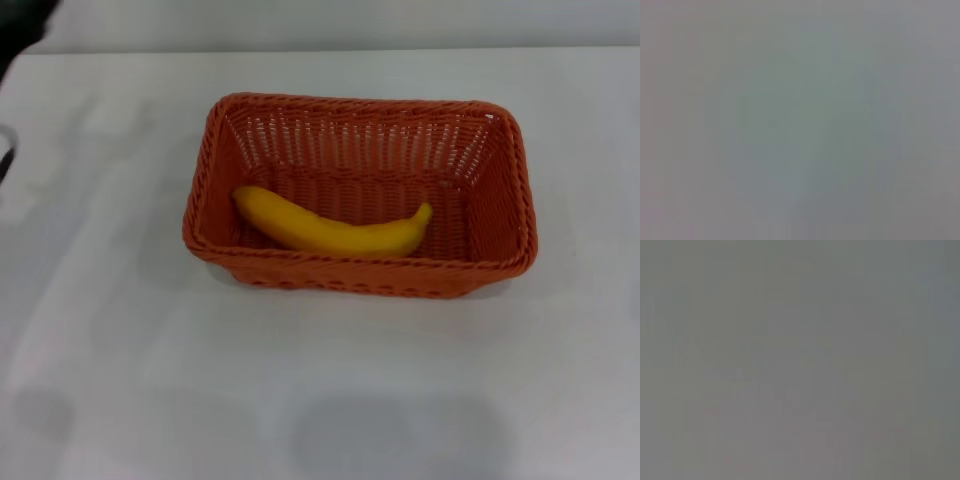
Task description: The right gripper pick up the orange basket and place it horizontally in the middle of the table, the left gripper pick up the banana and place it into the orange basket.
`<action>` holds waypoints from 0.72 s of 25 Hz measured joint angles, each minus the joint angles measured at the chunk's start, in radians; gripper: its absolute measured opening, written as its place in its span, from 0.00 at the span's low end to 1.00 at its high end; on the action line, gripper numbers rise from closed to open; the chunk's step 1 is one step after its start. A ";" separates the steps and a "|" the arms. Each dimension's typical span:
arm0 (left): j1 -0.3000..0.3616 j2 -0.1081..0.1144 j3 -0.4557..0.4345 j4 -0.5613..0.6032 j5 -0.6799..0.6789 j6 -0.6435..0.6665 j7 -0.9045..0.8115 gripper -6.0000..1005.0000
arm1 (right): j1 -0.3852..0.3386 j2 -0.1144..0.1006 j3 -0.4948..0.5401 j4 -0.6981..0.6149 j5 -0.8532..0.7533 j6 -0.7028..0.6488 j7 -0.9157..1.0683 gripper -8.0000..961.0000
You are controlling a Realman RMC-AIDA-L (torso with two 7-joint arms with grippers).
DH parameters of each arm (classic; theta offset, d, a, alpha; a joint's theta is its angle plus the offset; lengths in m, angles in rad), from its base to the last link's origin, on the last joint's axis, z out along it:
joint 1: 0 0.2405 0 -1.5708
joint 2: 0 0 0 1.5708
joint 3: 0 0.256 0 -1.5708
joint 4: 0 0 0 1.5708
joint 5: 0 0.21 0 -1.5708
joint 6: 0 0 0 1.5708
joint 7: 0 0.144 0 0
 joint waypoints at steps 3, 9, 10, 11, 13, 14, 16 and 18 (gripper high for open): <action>0.074 -0.003 0.000 0.075 -0.135 -0.005 0.121 0.87 | 0.001 0.000 -0.007 0.001 -0.003 -0.018 -0.004 0.91; 0.163 -0.005 -0.002 0.189 -0.348 -0.046 0.281 0.88 | 0.001 0.000 -0.057 0.000 -0.005 -0.054 -0.029 0.91; 0.171 -0.005 -0.002 0.199 -0.379 -0.061 0.291 0.88 | 0.001 0.000 -0.062 0.000 -0.005 -0.056 -0.029 0.91; 0.176 -0.005 -0.003 0.206 -0.399 -0.078 0.296 0.88 | 0.001 0.000 -0.065 0.000 -0.005 -0.058 -0.029 0.91; 0.183 -0.006 -0.003 0.212 -0.417 -0.104 0.300 0.88 | 0.001 0.000 -0.067 0.000 -0.005 -0.061 -0.029 0.91; 0.184 -0.006 -0.003 0.213 -0.419 -0.114 0.303 0.88 | 0.001 0.000 -0.068 0.000 -0.005 -0.062 -0.029 0.91; 0.186 -0.006 -0.003 0.214 -0.419 -0.128 0.312 0.88 | 0.001 0.000 -0.072 0.001 -0.005 -0.064 -0.029 0.91; 0.187 -0.006 -0.002 0.215 -0.420 -0.138 0.325 0.88 | 0.001 0.000 -0.085 0.001 -0.006 -0.066 -0.030 0.91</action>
